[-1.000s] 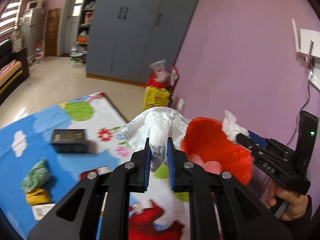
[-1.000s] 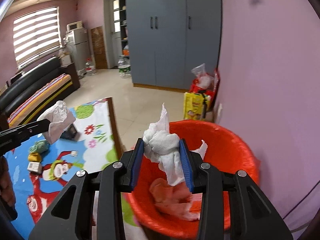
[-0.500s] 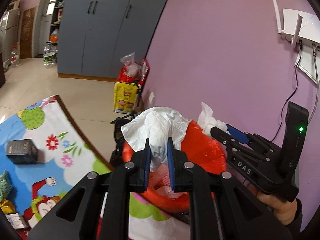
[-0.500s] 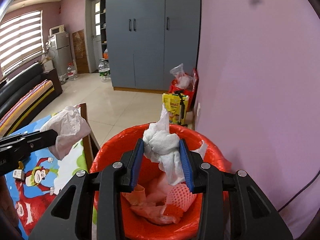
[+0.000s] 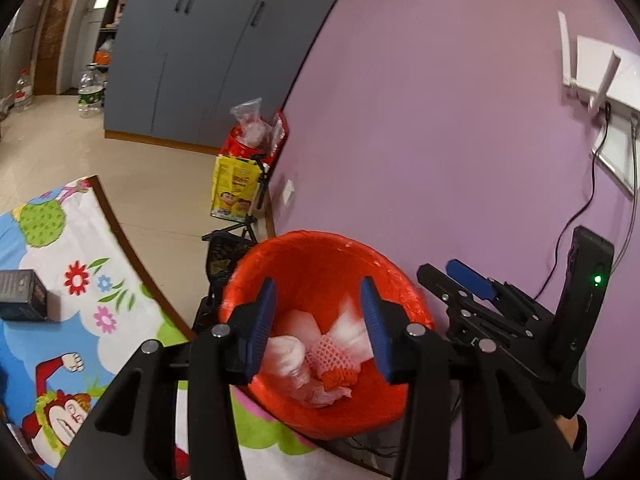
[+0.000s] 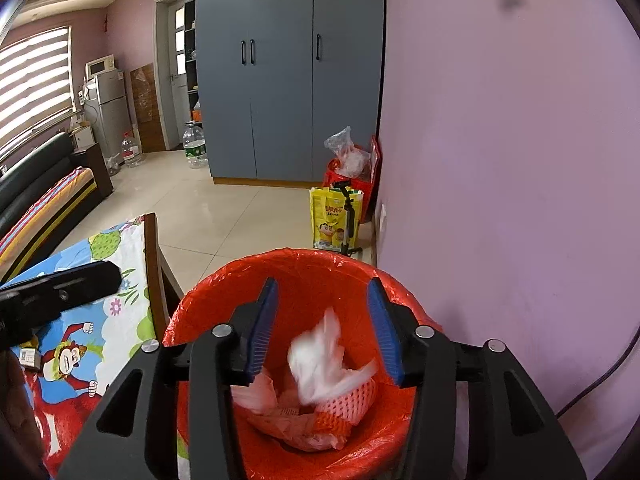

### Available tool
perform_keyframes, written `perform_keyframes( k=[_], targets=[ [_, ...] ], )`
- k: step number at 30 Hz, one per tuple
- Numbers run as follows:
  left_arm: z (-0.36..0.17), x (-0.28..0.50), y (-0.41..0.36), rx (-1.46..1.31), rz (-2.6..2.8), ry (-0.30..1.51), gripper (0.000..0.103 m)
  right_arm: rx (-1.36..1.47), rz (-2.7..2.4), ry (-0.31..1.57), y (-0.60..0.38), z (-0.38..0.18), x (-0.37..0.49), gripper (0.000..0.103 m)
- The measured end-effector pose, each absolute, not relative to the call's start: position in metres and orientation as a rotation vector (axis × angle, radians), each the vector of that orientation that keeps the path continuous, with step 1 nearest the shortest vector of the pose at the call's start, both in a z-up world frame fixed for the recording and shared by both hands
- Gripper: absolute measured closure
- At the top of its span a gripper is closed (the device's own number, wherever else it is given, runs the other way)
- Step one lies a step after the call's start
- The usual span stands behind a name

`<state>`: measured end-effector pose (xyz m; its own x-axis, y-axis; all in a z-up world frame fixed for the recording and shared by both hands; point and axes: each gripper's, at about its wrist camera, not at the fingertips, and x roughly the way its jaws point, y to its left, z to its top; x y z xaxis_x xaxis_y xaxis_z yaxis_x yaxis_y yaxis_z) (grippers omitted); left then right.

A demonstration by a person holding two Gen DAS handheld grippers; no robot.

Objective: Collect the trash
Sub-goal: 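Carry both items over the orange bin and open both tools, then move both tools back over the remaining items on the bed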

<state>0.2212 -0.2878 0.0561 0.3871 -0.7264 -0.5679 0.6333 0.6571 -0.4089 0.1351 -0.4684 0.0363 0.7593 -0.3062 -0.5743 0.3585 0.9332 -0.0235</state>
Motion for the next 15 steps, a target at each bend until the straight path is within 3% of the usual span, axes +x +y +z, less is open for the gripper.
perform_keyframes(
  k=[6,10,15],
  targets=[
    [0.061,0.215,-0.251,-0.152,-0.797,0.755,0.061,0.094,-0.338,0.599,-0.459,0.037,0.135,0.051],
    [0.066,0.205,-0.221,-0.141,-0.737,0.715,0.061,0.107,-0.315,0.57,-0.448,0.041,0.133,0.041],
    [0.071,0.197,-0.191,-0.125,-0.676,0.681,0.061,0.11,-0.284,0.555,-0.427,0.046,0.135,0.037]
  ],
)
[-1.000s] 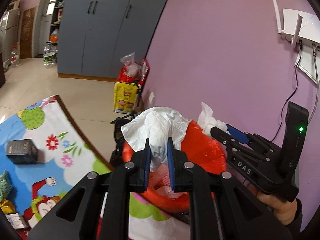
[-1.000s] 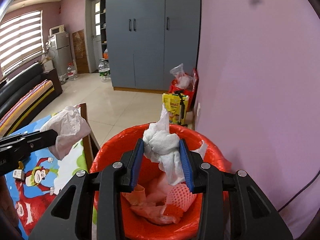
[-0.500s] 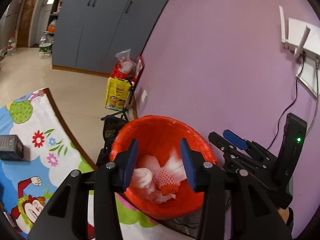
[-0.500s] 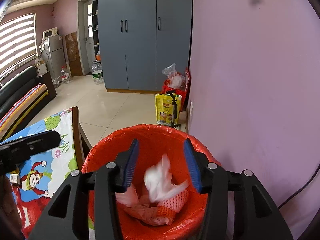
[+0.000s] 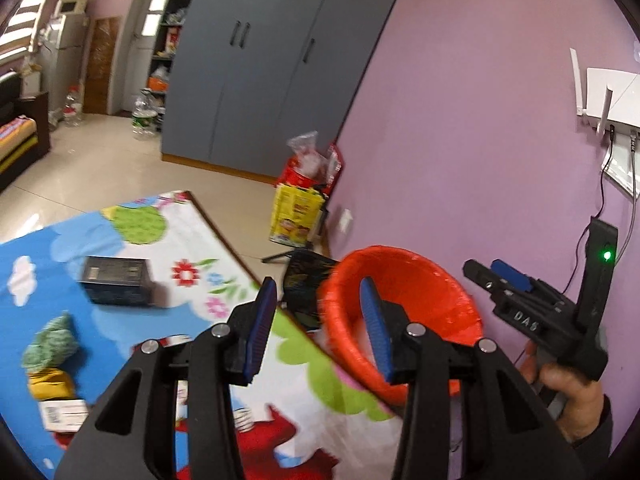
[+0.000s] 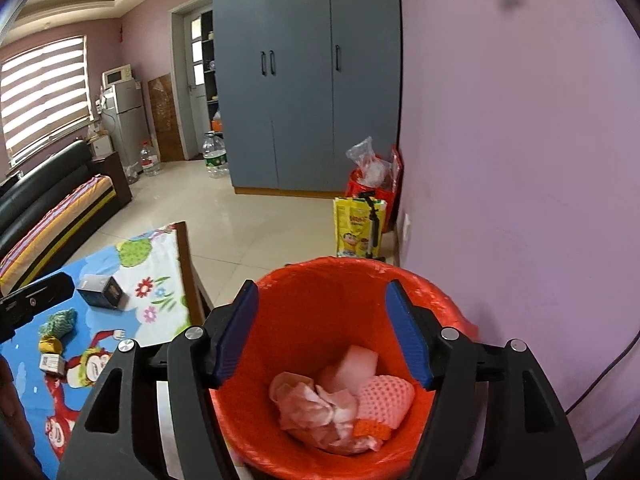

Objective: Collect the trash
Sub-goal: 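Move both tools back over the remaining items on the bed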

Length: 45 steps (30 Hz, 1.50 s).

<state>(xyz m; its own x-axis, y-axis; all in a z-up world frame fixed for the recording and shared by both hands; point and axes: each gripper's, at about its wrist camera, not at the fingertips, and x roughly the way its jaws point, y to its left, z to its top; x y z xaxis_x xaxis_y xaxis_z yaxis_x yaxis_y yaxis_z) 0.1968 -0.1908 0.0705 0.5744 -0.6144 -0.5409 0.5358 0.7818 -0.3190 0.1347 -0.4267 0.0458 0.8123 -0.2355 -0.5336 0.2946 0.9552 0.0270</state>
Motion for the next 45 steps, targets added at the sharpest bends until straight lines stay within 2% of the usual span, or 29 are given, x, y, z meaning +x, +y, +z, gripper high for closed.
perform_keyframes(
  k=[2,28,38,45],
  targets=[
    [0.071,0.195,-0.177,-0.12,-0.651,0.672,0.061,0.118,-0.269,0.544,-0.418,0.048,0.135,0.034],
    [0.034,0.18,-0.02,-0.134,-0.364,0.691,0.061,0.121,-0.082,0.608,-0.319,0.032,0.151,0.033],
    [0.019,0.176,0.004,-0.128,-0.304,0.729,0.061,0.122,-0.014,0.635,-0.295,0.018,0.156,0.033],
    [0.006,0.173,0.006,-0.113,-0.284,0.77,0.056,0.133,0.011,0.649,-0.292,0.012,0.158,0.033]
  ],
)
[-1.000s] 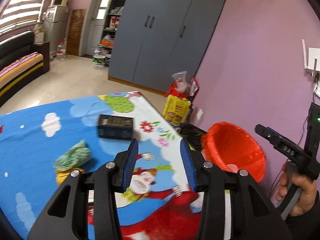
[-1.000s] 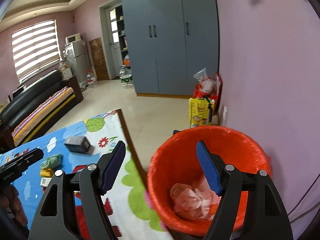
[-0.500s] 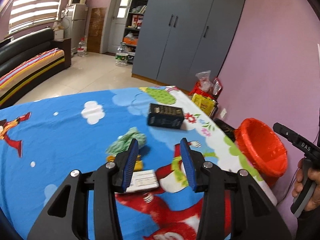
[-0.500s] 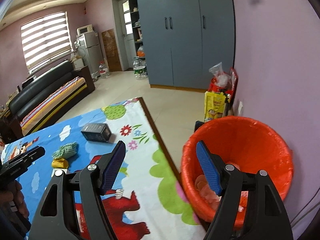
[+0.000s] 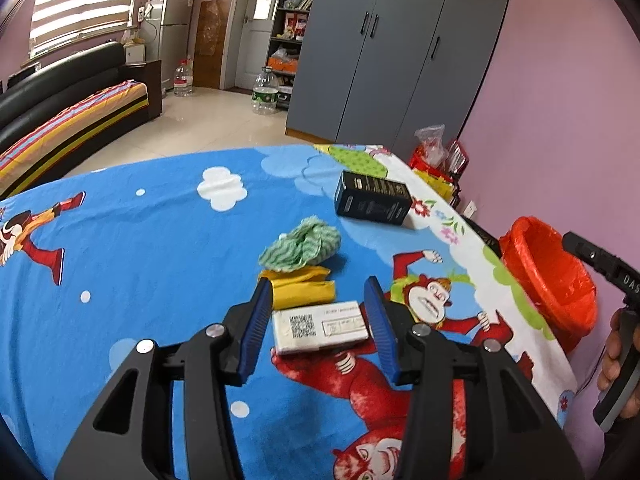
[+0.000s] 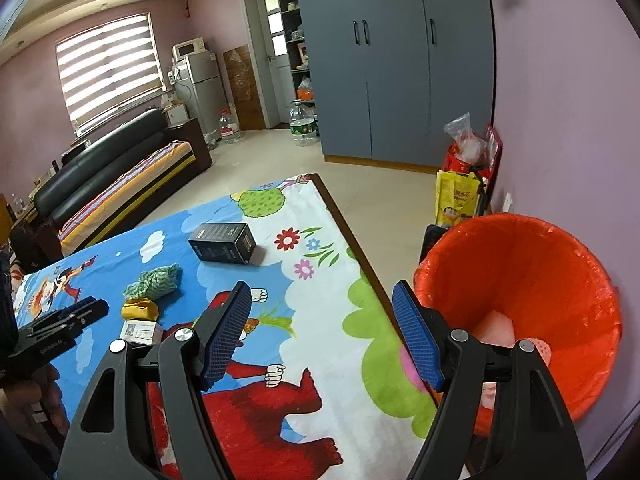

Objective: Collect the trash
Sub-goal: 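Move both tools back over the remaining items on the bed, then grasp the white cardboard box with the left tool and lift it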

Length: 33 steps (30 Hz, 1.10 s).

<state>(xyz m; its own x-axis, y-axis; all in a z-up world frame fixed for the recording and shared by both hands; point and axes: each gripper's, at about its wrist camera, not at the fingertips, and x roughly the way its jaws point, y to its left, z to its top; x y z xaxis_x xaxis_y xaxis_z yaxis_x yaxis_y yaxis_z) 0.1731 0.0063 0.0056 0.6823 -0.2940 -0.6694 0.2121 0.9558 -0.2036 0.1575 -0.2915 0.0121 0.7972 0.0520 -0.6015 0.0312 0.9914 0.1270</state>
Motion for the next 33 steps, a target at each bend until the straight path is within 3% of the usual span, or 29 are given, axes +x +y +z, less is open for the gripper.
perform_keyframes(
  k=[9,24,30,31,33],
  targets=[
    [-0.012,0.178,-0.008,-0.08,-0.266,0.825,0.04,0.14,0.045,0.662,-0.285,0.003,0.158,0.033],
    [-0.037,0.191,-0.03,-0.009,-0.206,0.908,0.034,0.144,0.087,0.676,-0.276,-0.002,0.157,0.032],
    [-0.04,0.193,-0.029,0.0,-0.201,0.918,0.038,0.137,0.099,0.683,-0.271,-0.002,0.159,0.029],
    [-0.039,0.193,-0.028,-0.001,-0.2,0.916,0.049,0.134,0.102,0.685,-0.27,-0.003,0.16,0.028],
    [-0.038,0.193,-0.026,-0.007,-0.203,0.914,0.061,0.124,0.106,0.689,-0.266,-0.004,0.163,0.028]
  ],
)
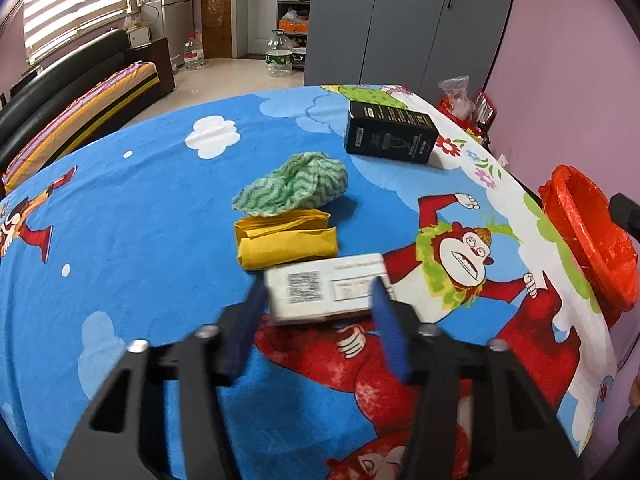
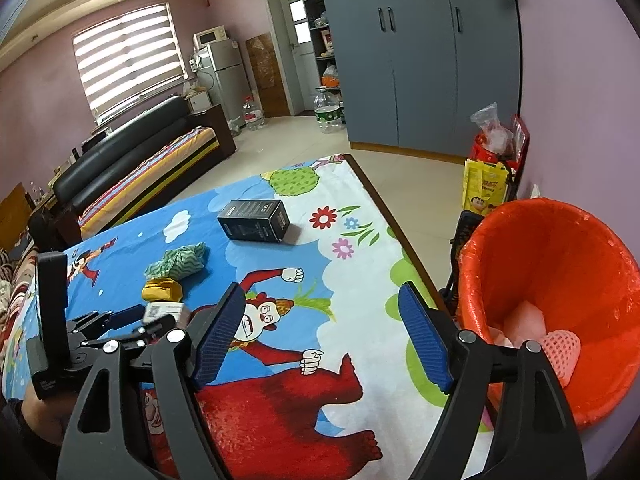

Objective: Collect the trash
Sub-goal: 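Grasp the white cardboard box with the left tool and lift it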

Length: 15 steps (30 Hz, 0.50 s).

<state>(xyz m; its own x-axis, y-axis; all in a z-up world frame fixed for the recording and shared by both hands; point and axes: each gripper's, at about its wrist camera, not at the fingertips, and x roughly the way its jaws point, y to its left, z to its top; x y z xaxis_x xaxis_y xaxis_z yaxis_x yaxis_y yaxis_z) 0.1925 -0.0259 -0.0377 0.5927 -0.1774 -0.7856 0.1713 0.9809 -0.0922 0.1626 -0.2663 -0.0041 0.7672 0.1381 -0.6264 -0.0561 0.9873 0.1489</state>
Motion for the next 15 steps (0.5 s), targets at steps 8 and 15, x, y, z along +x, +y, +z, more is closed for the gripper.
perform_keyframes(
  k=[8,15],
  targets=[
    [-0.033,0.189,-0.019,-0.05,-0.202,0.898,0.037,0.098,0.133,0.695,-0.25,-0.005,0.172,0.028],
    [-0.034,0.191,-0.032,-0.029,-0.193,0.901,0.029,0.093,0.126,0.689,-0.253,-0.002,0.175,0.028]
  ],
)
